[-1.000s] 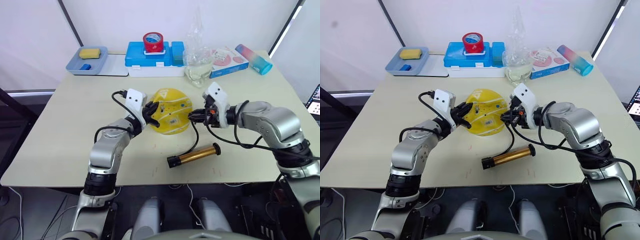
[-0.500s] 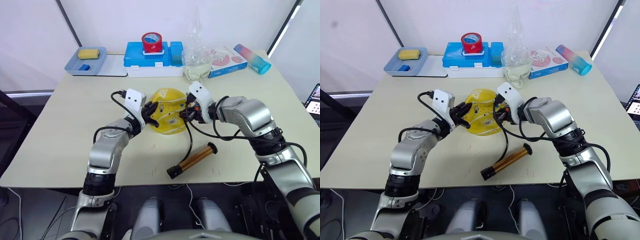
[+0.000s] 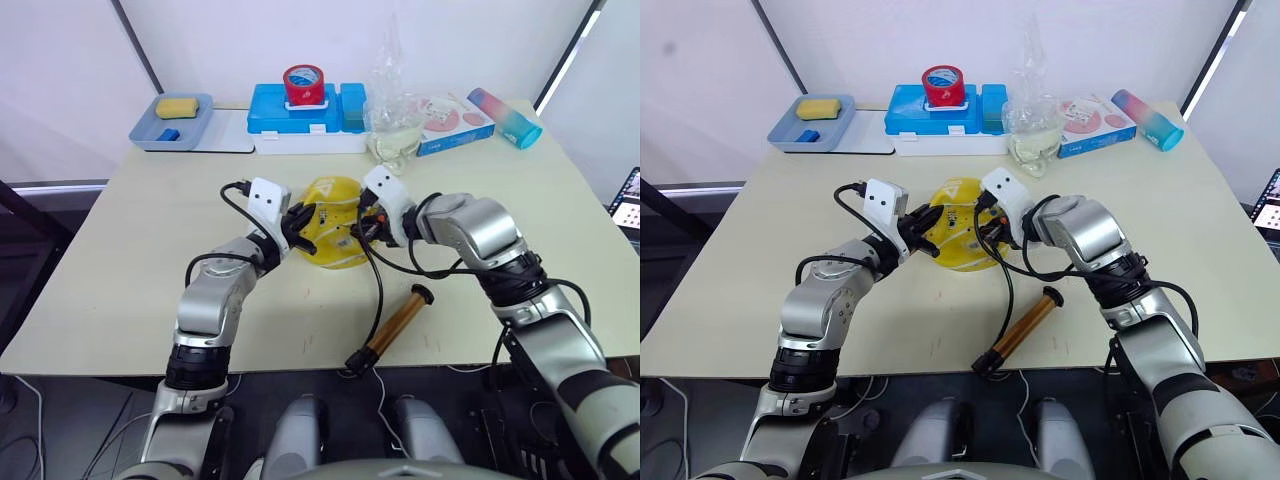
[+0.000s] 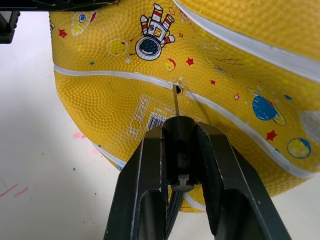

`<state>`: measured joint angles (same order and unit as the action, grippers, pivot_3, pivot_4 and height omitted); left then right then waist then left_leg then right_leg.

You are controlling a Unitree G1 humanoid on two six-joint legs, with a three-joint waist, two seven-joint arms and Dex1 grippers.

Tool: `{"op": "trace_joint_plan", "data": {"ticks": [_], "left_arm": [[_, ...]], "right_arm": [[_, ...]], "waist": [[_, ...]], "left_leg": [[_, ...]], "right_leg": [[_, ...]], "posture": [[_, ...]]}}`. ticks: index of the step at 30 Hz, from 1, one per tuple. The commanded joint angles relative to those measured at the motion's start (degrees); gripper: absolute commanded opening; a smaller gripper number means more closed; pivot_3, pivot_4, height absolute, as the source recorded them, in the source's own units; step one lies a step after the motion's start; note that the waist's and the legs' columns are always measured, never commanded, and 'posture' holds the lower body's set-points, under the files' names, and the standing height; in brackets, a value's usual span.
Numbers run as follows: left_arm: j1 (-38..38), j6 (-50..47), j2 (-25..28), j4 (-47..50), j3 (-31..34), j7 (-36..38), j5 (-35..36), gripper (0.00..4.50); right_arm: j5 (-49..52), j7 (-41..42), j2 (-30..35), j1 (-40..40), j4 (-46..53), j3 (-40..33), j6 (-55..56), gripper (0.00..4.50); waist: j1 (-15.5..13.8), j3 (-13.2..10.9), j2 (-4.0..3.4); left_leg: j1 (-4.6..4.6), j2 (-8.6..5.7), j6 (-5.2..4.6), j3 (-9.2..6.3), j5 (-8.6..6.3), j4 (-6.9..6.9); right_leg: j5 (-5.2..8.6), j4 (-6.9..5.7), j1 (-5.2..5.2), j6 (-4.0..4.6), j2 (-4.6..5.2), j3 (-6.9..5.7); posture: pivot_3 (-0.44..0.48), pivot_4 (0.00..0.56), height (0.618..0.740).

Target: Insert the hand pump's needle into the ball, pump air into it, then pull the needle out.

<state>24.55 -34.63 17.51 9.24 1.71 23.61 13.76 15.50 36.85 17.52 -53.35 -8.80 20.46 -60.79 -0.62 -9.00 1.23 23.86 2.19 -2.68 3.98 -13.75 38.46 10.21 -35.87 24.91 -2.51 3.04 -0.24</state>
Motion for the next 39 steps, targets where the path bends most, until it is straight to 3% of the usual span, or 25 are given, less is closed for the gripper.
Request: {"op": "trace_joint_plan", "data": {"ticks": [1,39], "left_arm": [[0.76,0.34,-0.05,-0.96,-0.03,0.11,0.32,0.06],[0.28,-1.3,-1.15,-1.2,0.19,-0.65,1.05,0.06]], "right_arm": [[-1.3,-0.15,-0.82,-0.88,-0.3,0.02,1.2,0.34],[-7.51,-0.05,-1.35,2.02,-1.1,2.23,0.54,0.34]], "waist": [[0.0,0.0,0.0],[-0.18,0.02,-0.01]], "left_leg": [[0.0,0.0,0.0,0.0,0.0,0.0],[-0.02,0.0,0.0,-0.03,0.0,0.0]], "right_leg": [[0.0,0.0,0.0,0.01,0.0,0.0],[0.11,0.01,-0.03,0.17,0.04,-0.03]], "posture": [[0.0,0.15,0.739],[0.0,0.15,0.739]]}}
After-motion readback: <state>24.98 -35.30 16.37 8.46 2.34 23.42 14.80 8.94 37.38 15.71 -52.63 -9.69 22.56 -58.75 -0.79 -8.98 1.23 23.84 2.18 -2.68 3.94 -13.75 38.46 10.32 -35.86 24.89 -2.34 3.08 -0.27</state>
